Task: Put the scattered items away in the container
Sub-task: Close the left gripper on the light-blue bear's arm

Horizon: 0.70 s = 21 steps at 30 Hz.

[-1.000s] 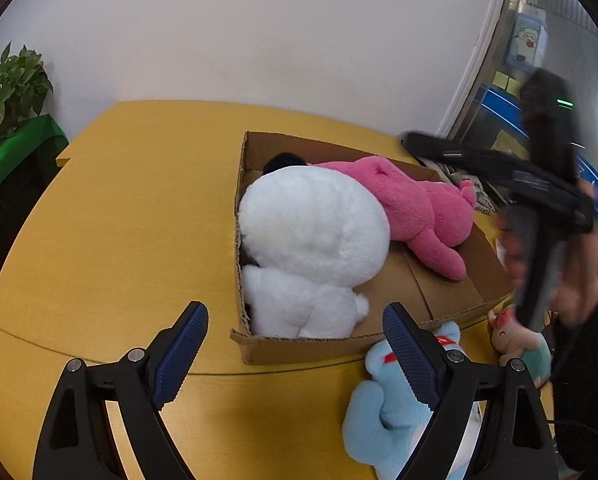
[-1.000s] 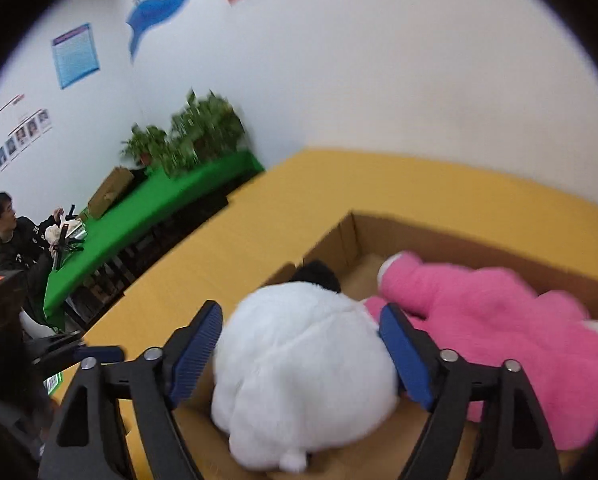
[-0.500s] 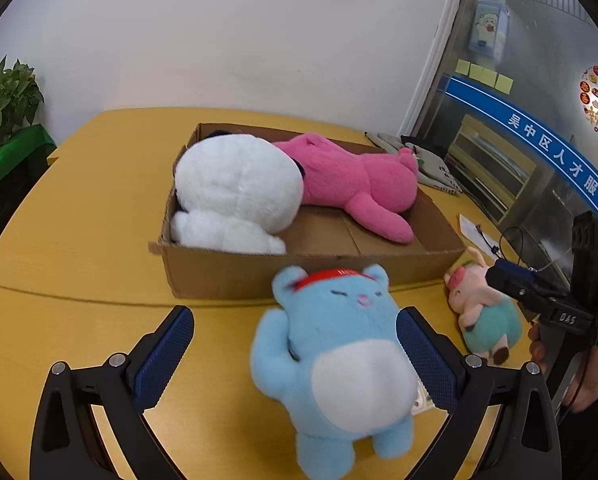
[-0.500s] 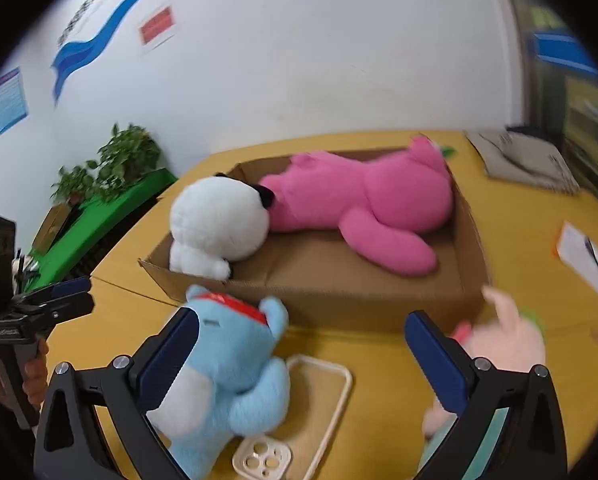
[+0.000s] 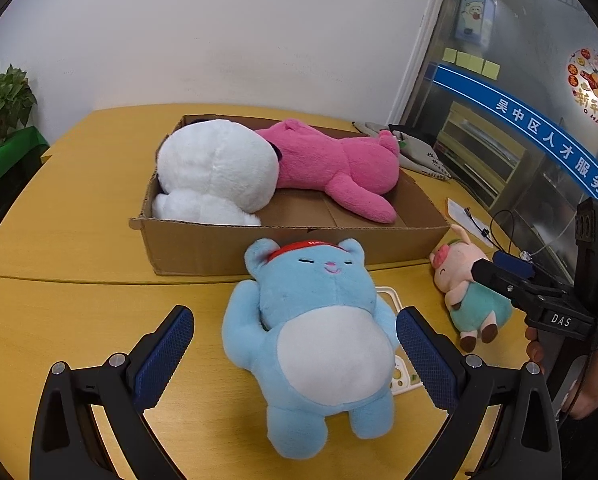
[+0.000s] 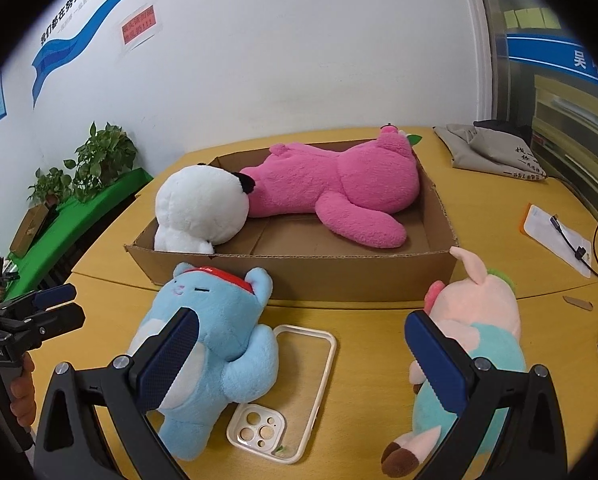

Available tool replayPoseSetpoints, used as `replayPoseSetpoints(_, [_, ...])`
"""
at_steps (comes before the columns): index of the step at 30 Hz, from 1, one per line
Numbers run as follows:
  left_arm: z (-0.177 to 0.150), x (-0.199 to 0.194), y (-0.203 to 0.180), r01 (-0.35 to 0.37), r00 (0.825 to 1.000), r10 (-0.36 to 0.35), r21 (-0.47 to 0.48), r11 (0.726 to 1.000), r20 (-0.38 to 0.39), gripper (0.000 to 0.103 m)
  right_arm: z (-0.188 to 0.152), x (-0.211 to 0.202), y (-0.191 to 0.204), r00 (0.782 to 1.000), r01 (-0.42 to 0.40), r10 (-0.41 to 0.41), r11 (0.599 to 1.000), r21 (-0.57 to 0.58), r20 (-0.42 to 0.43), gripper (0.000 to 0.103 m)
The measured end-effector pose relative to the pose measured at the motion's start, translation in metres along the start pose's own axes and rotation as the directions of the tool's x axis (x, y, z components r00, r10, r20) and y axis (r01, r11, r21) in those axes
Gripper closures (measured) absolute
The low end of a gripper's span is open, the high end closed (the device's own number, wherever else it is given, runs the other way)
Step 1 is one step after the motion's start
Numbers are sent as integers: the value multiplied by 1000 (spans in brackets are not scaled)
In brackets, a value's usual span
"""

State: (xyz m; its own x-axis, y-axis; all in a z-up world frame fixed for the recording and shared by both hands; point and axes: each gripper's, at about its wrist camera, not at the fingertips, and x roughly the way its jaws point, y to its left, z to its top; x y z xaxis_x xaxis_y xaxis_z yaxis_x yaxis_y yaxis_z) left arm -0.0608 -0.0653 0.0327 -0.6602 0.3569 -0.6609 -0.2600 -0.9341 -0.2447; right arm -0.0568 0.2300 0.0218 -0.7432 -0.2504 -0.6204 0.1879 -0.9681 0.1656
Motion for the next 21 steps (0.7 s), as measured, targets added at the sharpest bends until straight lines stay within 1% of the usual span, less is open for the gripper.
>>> replayPoseSetpoints(3, [1,8,0,21,1000,-21,0,1000,-12,1,1,2,2,1000,3,-3,1000,-1,0,0])
replayPoseSetpoints(7, [3,18,5,28,999,-28,-9,1000,-30,1,3,7,2,1000,4,-4,1000,12,-3,0])
replayPoseSetpoints(13, [10,34,25,53,997,-56,-41,998,-58,1,0,24,2,998,-24,26,999,40,-50,0])
replayPoseSetpoints(17, [10,57,57,82,990,-94,-109,991,-107,2,-11,45,5,994,-28,33,999,46,-104,0])
replayPoseSetpoints(18, [9,64,64,87,987,-102,-121,989,-124,2,-15,51,4,993,-11,18,998,60,-114,1])
replayPoseSetpoints(20, [5,77,74,80,982,-98,-117,990,-160,6,-24,65,1,989,16,-3,996,87,-146,3])
replayPoseSetpoints(21, [3,82,77,73,981,-92,-115,991,-173,8,-28,72,-1,986,10,7,995,99,-167,6])
